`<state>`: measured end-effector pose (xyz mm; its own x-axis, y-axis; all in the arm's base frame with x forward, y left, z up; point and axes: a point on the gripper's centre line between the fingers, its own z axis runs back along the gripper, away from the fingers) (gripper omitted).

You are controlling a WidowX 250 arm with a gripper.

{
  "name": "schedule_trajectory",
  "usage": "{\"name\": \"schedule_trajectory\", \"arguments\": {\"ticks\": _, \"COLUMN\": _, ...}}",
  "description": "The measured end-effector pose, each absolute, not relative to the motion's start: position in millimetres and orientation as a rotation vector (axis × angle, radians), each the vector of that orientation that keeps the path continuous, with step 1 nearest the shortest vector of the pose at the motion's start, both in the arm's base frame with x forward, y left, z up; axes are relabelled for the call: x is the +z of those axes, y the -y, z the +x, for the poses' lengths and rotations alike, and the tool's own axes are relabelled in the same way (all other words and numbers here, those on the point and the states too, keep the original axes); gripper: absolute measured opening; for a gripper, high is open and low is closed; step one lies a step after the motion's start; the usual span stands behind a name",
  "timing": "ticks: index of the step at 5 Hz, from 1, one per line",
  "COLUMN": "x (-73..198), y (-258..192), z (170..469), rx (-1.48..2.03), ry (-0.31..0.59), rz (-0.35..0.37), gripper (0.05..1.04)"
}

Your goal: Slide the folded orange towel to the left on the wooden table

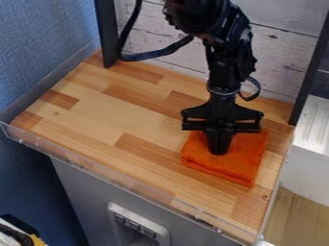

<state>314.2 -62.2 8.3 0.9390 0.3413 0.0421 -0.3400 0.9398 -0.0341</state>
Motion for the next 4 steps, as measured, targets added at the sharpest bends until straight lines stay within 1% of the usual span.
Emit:
{"name": "schedule_trajectory", "arguments": {"ticks": 2, "x": 9.0, "y": 47.2, "z": 316.8, "rx": 0.186, "ry": 0.044, "rz": 0.000, "gripper": 0.059}}
{"name": "schedule_trajectory", "arguments": {"ticks": 4, "x": 9.2, "y": 31.5, "z": 318.3, "rx": 0.069, "ry": 0.009, "rz": 0.020, "gripper": 0.059}}
